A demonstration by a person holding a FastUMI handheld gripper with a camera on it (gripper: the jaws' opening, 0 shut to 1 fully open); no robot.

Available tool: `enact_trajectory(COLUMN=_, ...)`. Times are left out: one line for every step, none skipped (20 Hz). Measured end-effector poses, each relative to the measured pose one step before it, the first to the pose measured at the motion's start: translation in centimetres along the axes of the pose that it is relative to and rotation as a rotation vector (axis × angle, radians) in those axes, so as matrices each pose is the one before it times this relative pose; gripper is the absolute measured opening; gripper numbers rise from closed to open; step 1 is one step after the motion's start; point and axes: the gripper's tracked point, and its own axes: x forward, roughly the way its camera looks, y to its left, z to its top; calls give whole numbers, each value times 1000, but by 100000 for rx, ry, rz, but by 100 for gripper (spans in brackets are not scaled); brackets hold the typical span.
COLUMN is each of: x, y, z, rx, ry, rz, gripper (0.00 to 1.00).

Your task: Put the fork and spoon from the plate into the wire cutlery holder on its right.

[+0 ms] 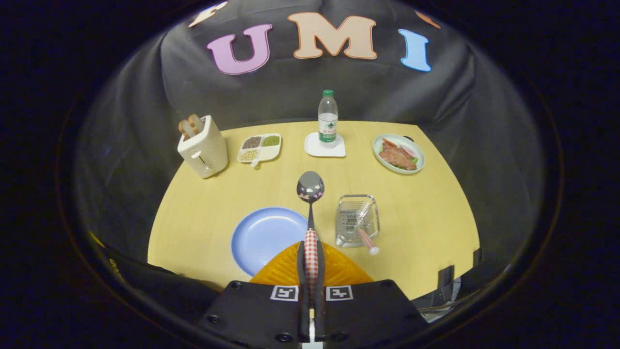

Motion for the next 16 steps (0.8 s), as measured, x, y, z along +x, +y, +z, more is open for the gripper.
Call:
enact_trajectory(x=-98, y=-901, z=2, rx=-1653, ry=3671, rz=-410, gripper=6)
enact_trajectory(x=95, y=-921, z=17, rx=-1640, ry=4103, rz=-784, gripper=7)
enact_trajectory(x=244, y=-969, z=-53, rx=-1428, ry=4080, rz=-815, gripper=7)
enact_trajectory(x=198, y=-940, z=-110, rx=-1467, ry=4314, rz=-1053, gripper=7)
enact_trajectory(x=263, y=-821, z=-93, rx=-1711, ry=3819, rz=-1106, gripper=6)
enact_trajectory(x=263, y=-735, z=-45, rx=-1857, ry=3611, rz=-904, gripper=6)
enact_trajectory(x=429, y=-573, z=-57, rx=-1513, ry=3494, rz=-626, gripper=7)
enact_trajectory(x=405, y=-294, z=-52, rx=-1342, ry=3843, rz=41, gripper=7)
enact_trajectory(x=383, y=-154, z=-192, rx=-1187, ry=3847, rz=110, gripper=7)
enact_trajectory(x=463, y=-106, z=-127, rx=-1514, ry=3782, rz=303, gripper=7)
enact_trajectory(x=589, y=-62, z=-173, rx=-1828, ry=4585, rz=-252, gripper=7)
enact_trajectory(x=620, y=-189, z=-122, rx=-2437, ry=3717, rz=-751, gripper=7)
enact_trajectory(x=559, y=-482, z=-97, rx=-2858, ry=3353, rz=-1086, gripper=7)
enact_trajectory(x=463, y=-517, z=107, rx=-2254, ry=2571, rz=-779, gripper=7)
enact_trajectory(x=442, y=-289, z=340, rx=-449, ry=2113, rz=-382, gripper=7)
enact_trajectory(x=383, y=-43, z=366, rx=739, ry=1966, rz=930, gripper=7)
